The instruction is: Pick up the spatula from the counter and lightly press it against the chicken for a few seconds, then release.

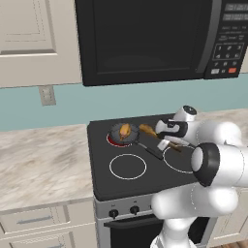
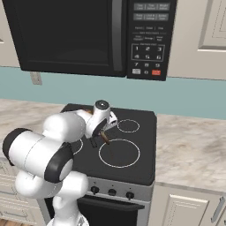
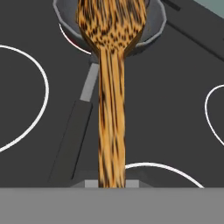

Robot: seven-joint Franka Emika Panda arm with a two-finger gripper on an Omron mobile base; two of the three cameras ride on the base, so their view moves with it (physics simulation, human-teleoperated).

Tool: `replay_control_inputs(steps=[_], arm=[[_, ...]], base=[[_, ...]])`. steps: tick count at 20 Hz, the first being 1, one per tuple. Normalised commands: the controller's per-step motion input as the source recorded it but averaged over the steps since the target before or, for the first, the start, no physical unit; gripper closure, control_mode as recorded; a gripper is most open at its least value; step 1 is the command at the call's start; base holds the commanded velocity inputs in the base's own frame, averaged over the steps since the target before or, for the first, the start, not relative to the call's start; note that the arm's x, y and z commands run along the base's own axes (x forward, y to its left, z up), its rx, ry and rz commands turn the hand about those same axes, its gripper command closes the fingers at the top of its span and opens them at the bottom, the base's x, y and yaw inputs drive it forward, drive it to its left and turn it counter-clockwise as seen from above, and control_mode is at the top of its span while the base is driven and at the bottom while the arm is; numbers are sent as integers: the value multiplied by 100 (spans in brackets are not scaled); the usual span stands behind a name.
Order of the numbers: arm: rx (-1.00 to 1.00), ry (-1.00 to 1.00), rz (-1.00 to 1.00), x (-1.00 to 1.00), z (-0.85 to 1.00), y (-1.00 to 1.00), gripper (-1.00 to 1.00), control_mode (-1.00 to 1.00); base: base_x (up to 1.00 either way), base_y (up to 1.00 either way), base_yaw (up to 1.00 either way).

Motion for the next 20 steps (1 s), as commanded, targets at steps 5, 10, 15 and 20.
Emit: replay_control_inputs(steps=[5, 10, 15, 20], arm=[[-3, 0, 3, 21, 0, 13, 100, -100], [-3, 0, 3, 17, 0, 7, 100, -100], [-3, 0, 5, 20, 0, 3, 100, -100], [-2, 0, 4, 26, -1, 6, 100, -100]], base=[[0, 0, 0], [0, 0, 0], [0, 0, 0], [0, 0, 0]])
